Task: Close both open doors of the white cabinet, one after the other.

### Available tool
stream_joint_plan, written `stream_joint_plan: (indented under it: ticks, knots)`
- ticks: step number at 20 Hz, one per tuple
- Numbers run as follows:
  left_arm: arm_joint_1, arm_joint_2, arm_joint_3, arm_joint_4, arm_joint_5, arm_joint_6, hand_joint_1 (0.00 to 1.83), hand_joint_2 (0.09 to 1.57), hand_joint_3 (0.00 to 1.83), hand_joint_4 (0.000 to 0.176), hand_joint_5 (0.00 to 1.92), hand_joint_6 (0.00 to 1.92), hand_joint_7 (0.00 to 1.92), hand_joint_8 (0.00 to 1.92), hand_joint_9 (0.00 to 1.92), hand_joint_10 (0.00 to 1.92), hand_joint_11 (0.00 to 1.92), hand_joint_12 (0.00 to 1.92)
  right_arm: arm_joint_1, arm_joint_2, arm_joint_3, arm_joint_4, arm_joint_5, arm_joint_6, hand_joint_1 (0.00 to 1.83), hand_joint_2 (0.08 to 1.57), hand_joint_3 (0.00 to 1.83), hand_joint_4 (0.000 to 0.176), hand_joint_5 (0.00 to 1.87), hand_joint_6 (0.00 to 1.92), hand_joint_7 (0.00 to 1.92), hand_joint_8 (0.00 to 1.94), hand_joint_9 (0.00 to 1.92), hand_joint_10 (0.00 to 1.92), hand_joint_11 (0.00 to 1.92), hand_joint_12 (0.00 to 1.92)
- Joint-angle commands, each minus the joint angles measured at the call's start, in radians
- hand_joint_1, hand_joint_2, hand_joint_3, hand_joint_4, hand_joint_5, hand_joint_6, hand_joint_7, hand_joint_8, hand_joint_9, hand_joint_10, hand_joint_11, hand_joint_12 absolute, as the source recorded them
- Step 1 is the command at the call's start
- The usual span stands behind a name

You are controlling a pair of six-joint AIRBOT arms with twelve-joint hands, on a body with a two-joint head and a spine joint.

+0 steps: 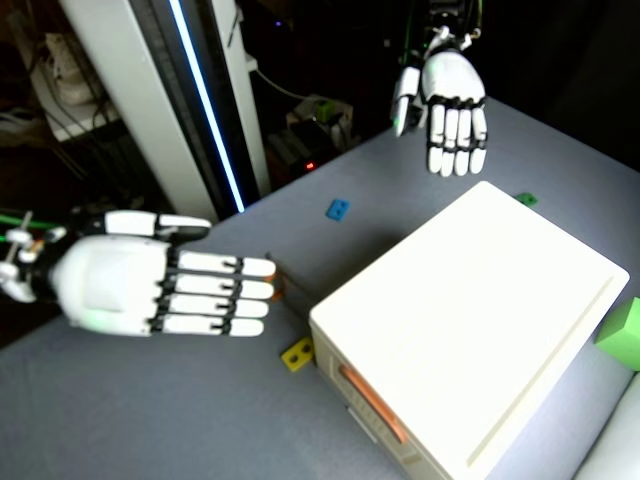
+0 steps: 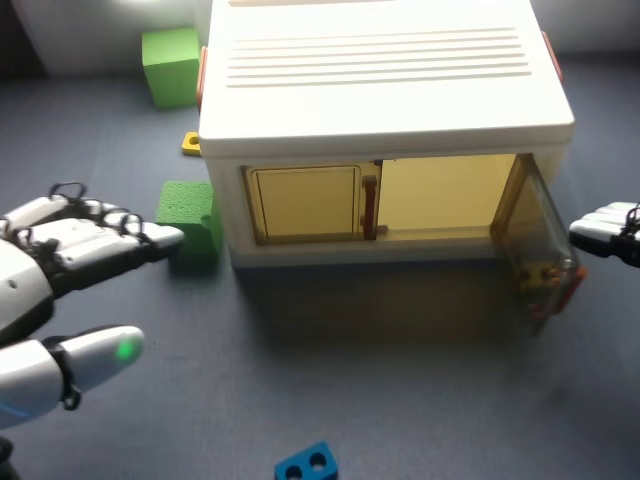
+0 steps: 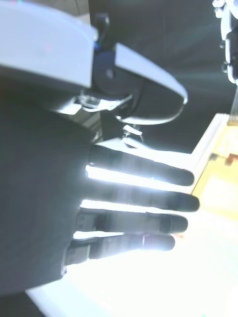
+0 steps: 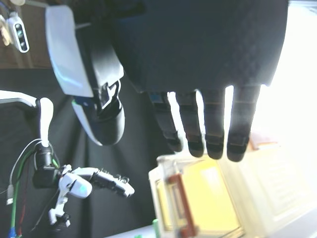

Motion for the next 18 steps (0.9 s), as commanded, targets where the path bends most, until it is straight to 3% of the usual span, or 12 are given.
stream_joint_plan:
  ticks: [1,11,18]
  knots:
    - [0.0,0.005,-0.005,-0.01,-0.146,-0.004,0.0,1.51,0.0,0.0,0.24,0.0,0.33,0.01,0.3,0.01,0.0,0.62,0.014,-0.002,0.004,0.019,0.092,0.006,0.0,1.41,0.01,0.0,0.0,0.0,0.0,0.0,0.0,0.0,0.0,0.0]
    - [0.054,0.005,-0.014,-0.049,-0.19,-0.004,0.0,1.53,0.0,0.0,0.22,0.0,0.29,0.0,0.26,0.0,0.0,0.51,0.067,-0.019,0.01,-0.051,0.03,0.009,0.0,1.47,0.02,0.0,0.0,0.0,0.0,0.0,0.0,0.0,0.0,0.0]
    - [0.08,0.004,-0.019,-0.068,-0.205,-0.004,0.0,1.53,0.0,0.0,0.22,0.0,0.3,0.0,0.27,0.0,0.0,0.56,0.158,-0.048,0.022,-0.123,0.004,0.02,0.0,1.5,0.01,0.0,0.0,0.0,0.0,0.0,0.0,0.0,0.0,0.0]
